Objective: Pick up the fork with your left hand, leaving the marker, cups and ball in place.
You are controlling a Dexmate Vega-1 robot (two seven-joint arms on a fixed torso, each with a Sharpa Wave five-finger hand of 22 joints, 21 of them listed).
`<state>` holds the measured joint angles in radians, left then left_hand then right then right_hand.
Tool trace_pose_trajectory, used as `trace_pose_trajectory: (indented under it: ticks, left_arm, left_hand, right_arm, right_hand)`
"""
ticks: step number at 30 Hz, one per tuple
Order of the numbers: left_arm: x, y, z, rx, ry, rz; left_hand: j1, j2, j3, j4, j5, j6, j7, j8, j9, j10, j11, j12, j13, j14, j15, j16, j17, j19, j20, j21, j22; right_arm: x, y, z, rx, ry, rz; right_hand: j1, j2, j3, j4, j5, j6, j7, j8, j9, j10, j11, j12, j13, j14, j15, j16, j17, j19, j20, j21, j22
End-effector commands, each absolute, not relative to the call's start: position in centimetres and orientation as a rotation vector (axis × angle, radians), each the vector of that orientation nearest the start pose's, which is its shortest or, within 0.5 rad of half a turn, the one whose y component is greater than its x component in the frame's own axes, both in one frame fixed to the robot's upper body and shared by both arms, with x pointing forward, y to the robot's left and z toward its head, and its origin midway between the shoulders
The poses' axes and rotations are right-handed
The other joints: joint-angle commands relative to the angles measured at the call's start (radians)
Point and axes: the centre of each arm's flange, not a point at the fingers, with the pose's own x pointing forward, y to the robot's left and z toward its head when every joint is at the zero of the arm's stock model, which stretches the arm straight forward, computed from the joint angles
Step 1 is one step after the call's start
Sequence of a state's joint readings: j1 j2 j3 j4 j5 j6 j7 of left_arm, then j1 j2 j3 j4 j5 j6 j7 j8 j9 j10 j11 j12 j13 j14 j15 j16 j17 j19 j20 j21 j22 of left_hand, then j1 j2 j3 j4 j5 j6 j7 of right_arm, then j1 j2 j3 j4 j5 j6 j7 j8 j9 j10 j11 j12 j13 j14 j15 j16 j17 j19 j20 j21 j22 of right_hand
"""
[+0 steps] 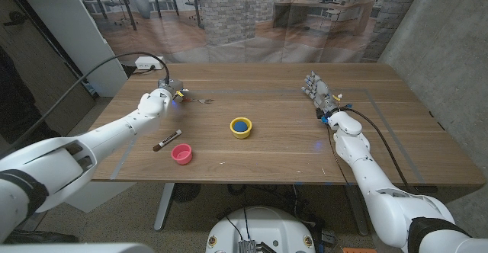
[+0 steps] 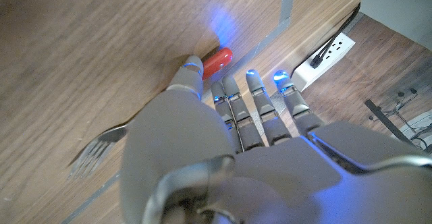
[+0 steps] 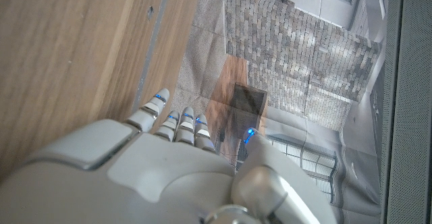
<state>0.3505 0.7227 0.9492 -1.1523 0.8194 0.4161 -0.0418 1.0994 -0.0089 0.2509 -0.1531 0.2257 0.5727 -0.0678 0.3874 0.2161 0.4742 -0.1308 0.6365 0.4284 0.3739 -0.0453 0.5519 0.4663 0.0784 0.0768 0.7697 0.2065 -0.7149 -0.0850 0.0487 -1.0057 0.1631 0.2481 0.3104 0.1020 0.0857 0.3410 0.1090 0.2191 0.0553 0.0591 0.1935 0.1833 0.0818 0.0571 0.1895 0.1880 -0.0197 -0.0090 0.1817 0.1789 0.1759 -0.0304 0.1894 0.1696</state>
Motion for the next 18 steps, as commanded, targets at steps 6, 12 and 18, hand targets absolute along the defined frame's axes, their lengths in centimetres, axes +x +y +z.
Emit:
trace_pose_trajectory:
  ticks: [6,12,18]
  left_arm:
    - [71.39,34.77,3.80,1.893,-0.131,0.398]
    - [71.50,34.59,3.88,1.918,-0.122,0.396]
    - [71.65,34.56,3.76,1.930,-0.130,0.401]
  left_hand:
    - [0.033,0.020,0.011,0.002,-0.020,0.239,-0.007,0.085,-0.008,0.191,-0.019,0.055,0.002,0.172,-0.122,0.061,0.007,0.047,-0.016,0.041,0.003]
    - [0.066,0.035,0.011,-0.005,-0.033,0.403,-0.016,0.144,-0.011,0.335,-0.029,0.093,0.006,0.282,-0.160,0.139,0.048,0.072,-0.027,0.069,0.008]
    - [0.120,0.068,0.037,-0.015,-0.038,0.438,-0.013,0.153,-0.017,0.408,-0.040,0.095,-0.004,0.378,-0.179,0.185,0.070,0.097,-0.037,0.095,0.013]
  right_arm:
    - [69.93,-27.12,-2.37,0.019,-0.561,0.201]
    - [69.91,-27.27,-2.30,0.010,-0.565,0.194]
    - [69.97,-27.31,-2.22,-0.004,-0.565,0.190]
  right_hand:
    - [0.000,-0.007,-0.005,0.002,0.006,0.001,0.007,0.001,0.002,0.005,0.006,0.008,0.003,-0.004,0.007,0.004,0.003,0.008,0.001,0.004,0.002]
    - [-0.001,-0.006,-0.005,0.001,0.006,0.001,0.007,0.001,0.002,0.004,0.003,0.008,0.003,-0.004,0.007,0.004,0.003,0.008,0.002,0.004,0.002]
    - [0.000,-0.006,-0.005,0.001,0.007,0.001,0.007,0.001,0.002,0.004,0.003,0.008,0.003,-0.003,0.007,0.004,0.003,0.009,0.001,0.004,0.002]
